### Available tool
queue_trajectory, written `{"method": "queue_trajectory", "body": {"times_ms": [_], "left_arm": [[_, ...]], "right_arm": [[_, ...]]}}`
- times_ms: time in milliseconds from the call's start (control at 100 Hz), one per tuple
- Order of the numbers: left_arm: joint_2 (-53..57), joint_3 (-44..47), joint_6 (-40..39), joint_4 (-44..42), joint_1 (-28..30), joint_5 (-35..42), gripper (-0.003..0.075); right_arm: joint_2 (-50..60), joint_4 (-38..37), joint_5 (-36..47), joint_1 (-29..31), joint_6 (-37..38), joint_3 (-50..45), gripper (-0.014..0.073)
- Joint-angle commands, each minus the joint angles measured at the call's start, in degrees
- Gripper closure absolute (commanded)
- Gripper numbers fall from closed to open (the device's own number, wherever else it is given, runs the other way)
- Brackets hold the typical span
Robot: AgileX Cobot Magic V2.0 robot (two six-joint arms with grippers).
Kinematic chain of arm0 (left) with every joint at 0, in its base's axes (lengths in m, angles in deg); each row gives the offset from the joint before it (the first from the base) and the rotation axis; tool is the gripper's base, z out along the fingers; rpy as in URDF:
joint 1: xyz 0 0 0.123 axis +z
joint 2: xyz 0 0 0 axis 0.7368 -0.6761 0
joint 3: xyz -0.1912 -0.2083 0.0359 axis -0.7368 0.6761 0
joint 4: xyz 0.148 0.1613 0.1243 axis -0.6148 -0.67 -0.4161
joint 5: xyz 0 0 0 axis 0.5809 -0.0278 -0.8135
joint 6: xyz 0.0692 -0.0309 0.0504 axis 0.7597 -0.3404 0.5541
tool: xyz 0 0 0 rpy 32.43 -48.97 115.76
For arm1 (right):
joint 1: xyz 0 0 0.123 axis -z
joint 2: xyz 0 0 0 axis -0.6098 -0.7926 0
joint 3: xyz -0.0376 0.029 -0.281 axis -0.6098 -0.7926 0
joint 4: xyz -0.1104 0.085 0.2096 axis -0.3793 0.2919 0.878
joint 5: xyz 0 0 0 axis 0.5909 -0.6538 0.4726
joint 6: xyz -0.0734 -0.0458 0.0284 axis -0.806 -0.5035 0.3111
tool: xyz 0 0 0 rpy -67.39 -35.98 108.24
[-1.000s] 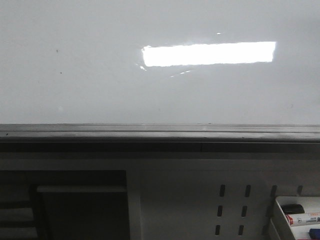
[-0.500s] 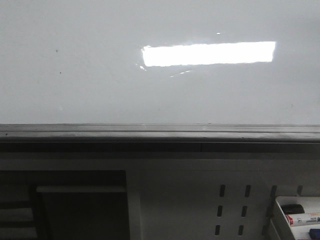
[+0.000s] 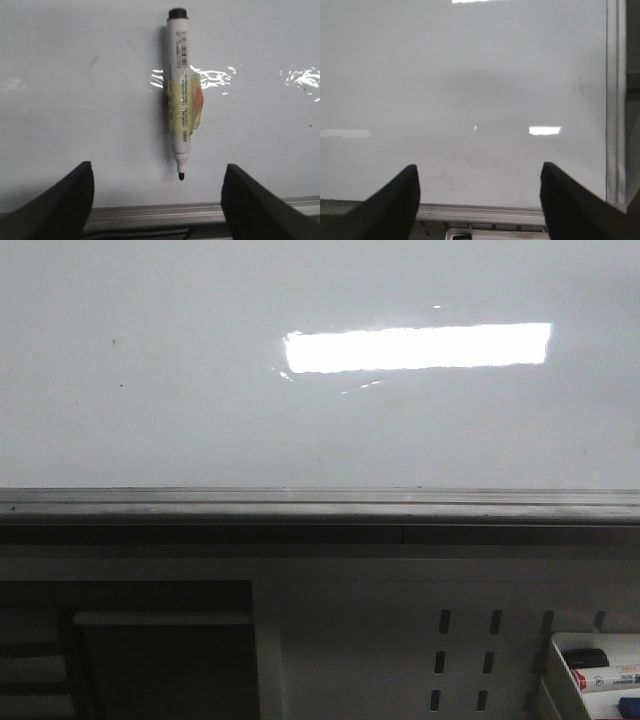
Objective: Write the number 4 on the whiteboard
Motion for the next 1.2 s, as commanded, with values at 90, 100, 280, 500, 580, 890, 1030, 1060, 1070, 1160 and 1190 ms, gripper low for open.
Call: {"method": "queue_trajectory", "body": {"times_ms": [90, 100, 280, 500, 580, 890, 1030, 1060, 1070, 1160, 1190], "left_arm": [[-7.27, -1.52, 0.20, 1.27, -3.72, 12.27, 0.0227], [-7.56, -1.52, 0.20, 1.27, -4.05, 12.90, 0.0227], [-14.00, -1.52, 0.20, -0.33, -5.54, 18.71, 0.0227], [-17.71, -1.52, 0.20, -0.33, -5.54, 22.98, 0.0228], [-18.18, -1.52, 0.20, -0.33, -5.54, 23.31, 0.0228], [-20.95, -1.52, 0.20, -0.33, -5.54, 23.98, 0.0291], [-21.58, -1.52, 0.20, -0.33, -5.54, 23.81, 0.0380], [-21.58, -1.52, 0.20, -0.33, -5.54, 23.81, 0.0402], [-21.58, -1.52, 0.20, -0.33, -5.54, 23.81, 0.0414], [-21.58, -1.52, 0.20, -0.33, -5.54, 23.81, 0.0488], [-21.58, -1.52, 0.20, -0.33, -5.54, 23.81, 0.0508]], "right_arm": [[-0.87, 0.06, 4.24, 0.07, -0.36, 2.05, 0.0137], [-0.87, 0.06, 4.24, 0.07, -0.36, 2.05, 0.0137], [-0.87, 0.06, 4.24, 0.07, -0.36, 2.05, 0.0137], [-0.87, 0.06, 4.20, 0.07, -0.36, 2.05, 0.0137], [-0.87, 0.06, 4.20, 0.07, -0.36, 2.05, 0.0137], [-0.87, 0.06, 4.30, 0.07, -0.36, 2.05, 0.0137], [-0.87, 0.06, 4.30, 0.07, -0.36, 2.05, 0.0137], [-0.87, 0.06, 4.30, 0.07, -0.36, 2.05, 0.0137], [-0.87, 0.06, 4.30, 0.07, -0.36, 2.05, 0.0137], [-0.87, 0.06, 4.30, 0.07, -0.36, 2.05, 0.0137], [-0.87, 0.06, 4.30, 0.07, -0.36, 2.05, 0.0137]]}}
